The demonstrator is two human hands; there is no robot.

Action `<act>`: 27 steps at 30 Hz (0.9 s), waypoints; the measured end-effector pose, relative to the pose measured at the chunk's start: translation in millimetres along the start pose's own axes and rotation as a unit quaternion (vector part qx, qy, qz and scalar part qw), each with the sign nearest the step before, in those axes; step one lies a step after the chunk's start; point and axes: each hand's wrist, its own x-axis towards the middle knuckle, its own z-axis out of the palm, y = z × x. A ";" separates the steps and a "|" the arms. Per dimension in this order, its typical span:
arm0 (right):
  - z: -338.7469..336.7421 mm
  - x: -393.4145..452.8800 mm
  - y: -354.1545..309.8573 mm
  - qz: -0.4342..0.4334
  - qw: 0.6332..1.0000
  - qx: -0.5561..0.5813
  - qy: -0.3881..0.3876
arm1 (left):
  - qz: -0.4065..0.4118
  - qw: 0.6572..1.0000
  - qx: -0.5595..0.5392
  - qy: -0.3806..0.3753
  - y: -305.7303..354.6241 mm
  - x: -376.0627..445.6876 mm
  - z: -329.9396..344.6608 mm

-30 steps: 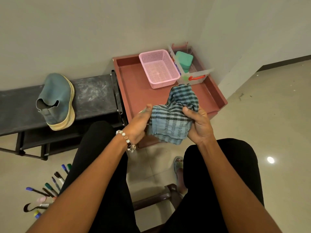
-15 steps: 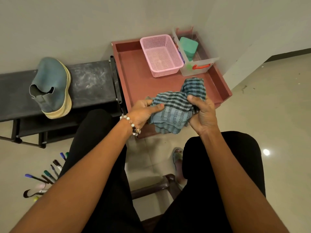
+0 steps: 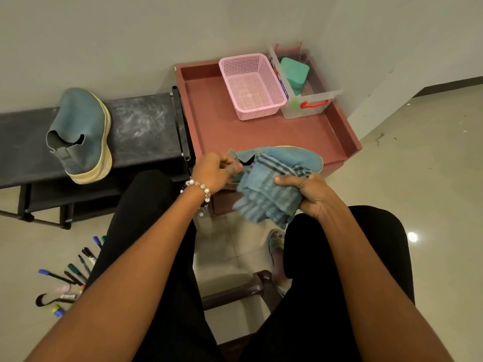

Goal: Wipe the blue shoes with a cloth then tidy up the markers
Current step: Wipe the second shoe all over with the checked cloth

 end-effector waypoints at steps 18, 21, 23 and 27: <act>52.7 32.8 59.3 -0.415 0.647 -0.639 -0.018 | 0.192 0.816 0.535 0.102 -81.1 -7.8 42.4; 35.3 45.6 48.9 -0.386 0.583 -0.714 0.018 | 0.169 0.805 0.558 0.106 -85.9 -4.9 39.7; 21.2 53.9 43.1 -0.328 0.552 -0.764 0.062 | 0.173 0.809 0.547 0.127 -83.1 -3.5 42.4; 26.0 51.5 41.4 -0.262 0.563 -0.775 0.122 | 0.154 0.843 0.499 0.125 -73.6 2.6 44.5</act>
